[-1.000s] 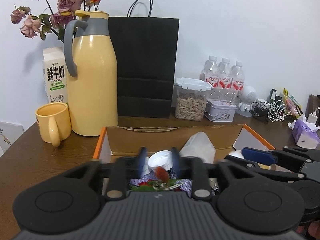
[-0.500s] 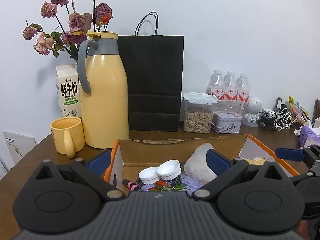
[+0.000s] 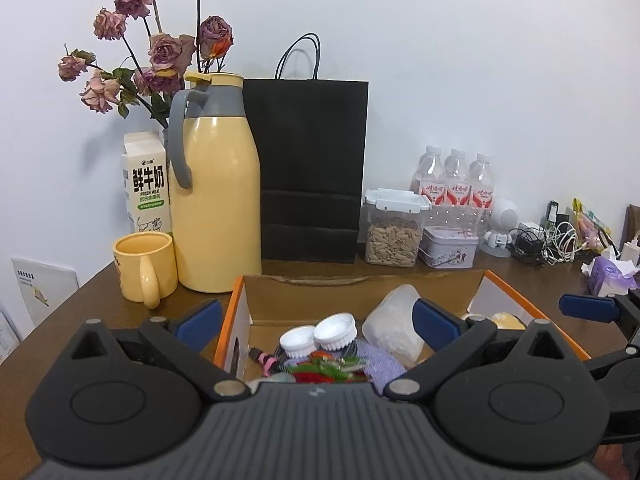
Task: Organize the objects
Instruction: 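Withdraw both open tools from the box back over the table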
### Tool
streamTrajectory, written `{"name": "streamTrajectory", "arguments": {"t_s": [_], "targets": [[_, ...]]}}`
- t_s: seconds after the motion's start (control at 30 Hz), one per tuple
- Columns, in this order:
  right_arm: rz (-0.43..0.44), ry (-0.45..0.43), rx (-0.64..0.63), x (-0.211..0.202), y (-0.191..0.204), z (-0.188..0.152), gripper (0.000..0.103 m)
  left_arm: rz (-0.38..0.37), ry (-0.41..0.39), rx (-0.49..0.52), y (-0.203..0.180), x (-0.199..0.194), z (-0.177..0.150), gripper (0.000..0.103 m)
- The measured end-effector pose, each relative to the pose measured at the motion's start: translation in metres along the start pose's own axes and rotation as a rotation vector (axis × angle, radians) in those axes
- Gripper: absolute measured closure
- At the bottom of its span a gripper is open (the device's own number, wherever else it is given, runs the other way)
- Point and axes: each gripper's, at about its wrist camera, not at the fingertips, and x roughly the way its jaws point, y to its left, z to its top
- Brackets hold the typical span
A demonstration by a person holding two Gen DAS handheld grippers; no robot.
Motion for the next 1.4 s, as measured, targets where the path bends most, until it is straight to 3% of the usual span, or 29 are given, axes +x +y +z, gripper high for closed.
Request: {"name": "streamTrajectory", "arguments": {"t_s": [0.67,0.93,1.27,1.33,1.4], "targets": [[0.03,0.148,-0.073,-0.045,0.003,-0.044,0.0,-0.015,0.203,0.041,0.01,-0.042,-0.05,0.0],[0.02,0.224,-0.061,-0.043,-0.002,-0.069,0.0,-0.025,0.296,0.067,0.004,-0.044,-0.078,0.0],[0.007,0.252,-0.014,-0.035,-0.009,-0.08,0.0,-0.043,0.361,0.113,-0.014,-0.031,-0.1,0.0],[0.005,0.254,-0.008,-0.033,-0.009,-0.082,0.0,-0.05,0.361,0.12,-0.018,-0.029,-0.102,0.001],[0.003,0.255,0.001,-0.032,-0.011,-0.083,0.0,-0.05,0.362,0.123,-0.02,-0.028,-0.103,0.009]]}}
